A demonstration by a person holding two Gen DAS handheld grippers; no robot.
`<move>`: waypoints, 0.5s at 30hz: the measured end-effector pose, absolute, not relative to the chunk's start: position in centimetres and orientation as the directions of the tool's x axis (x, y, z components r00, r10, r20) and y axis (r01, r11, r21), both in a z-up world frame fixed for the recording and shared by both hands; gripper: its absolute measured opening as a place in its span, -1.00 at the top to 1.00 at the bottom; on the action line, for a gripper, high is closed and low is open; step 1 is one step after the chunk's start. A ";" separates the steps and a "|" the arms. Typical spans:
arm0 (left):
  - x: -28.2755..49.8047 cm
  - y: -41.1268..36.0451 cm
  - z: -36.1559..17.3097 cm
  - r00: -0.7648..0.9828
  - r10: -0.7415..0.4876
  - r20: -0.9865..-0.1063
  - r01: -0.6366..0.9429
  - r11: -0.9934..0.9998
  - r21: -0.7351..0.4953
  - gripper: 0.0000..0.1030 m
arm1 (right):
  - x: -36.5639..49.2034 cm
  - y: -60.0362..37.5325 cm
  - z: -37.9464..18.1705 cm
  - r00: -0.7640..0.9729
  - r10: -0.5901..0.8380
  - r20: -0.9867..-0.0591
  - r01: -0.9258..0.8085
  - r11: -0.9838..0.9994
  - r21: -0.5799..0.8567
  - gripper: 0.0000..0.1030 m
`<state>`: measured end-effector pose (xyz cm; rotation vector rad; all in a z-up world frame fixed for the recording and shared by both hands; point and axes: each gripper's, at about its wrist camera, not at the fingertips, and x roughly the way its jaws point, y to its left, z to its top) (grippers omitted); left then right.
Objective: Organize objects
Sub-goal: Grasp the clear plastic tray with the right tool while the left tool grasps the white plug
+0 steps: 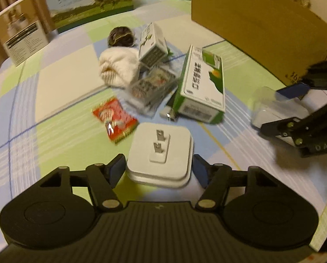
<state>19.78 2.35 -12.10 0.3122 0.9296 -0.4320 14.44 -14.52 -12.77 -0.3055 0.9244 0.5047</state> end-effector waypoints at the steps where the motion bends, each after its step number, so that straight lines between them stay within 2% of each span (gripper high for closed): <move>1: 19.3 2.2 -12.1 0.523 -0.221 -0.823 0.481 0.874 0.071 -0.17 | 14.1 -14.8 -13.1 0.497 0.283 -0.820 -0.538 0.842 -0.035 -0.16; 4: 18.7 1.8 -12.3 0.527 -0.226 -0.819 0.476 0.877 0.064 -0.19 | 13.5 -15.4 -13.5 0.494 0.299 -0.817 -0.537 0.844 -0.015 -0.24; 10: 19.5 1.4 -12.6 0.539 -0.213 -0.815 0.440 0.896 0.057 -0.27 | 14.1 -15.9 -13.6 0.486 0.325 -0.811 -0.509 0.860 0.040 -0.24; 11: 19.7 1.3 -12.7 0.538 -0.210 -0.817 0.429 0.902 0.051 -0.27 | 14.1 -15.9 -13.6 0.486 0.324 -0.811 -0.509 0.860 0.039 -0.23; 13: 20.0 1.1 -12.8 0.538 -0.200 -0.818 0.411 0.910 0.048 -0.28 | 14.2 -15.9 -13.5 0.495 0.317 -0.809 -0.509 0.861 0.026 -0.04; 15: 20.0 1.1 -12.9 0.544 -0.194 -0.817 0.396 0.917 0.046 -0.27 | 14.3 -15.9 -13.5 0.491 0.317 -0.812 -0.505 0.863 0.031 -0.04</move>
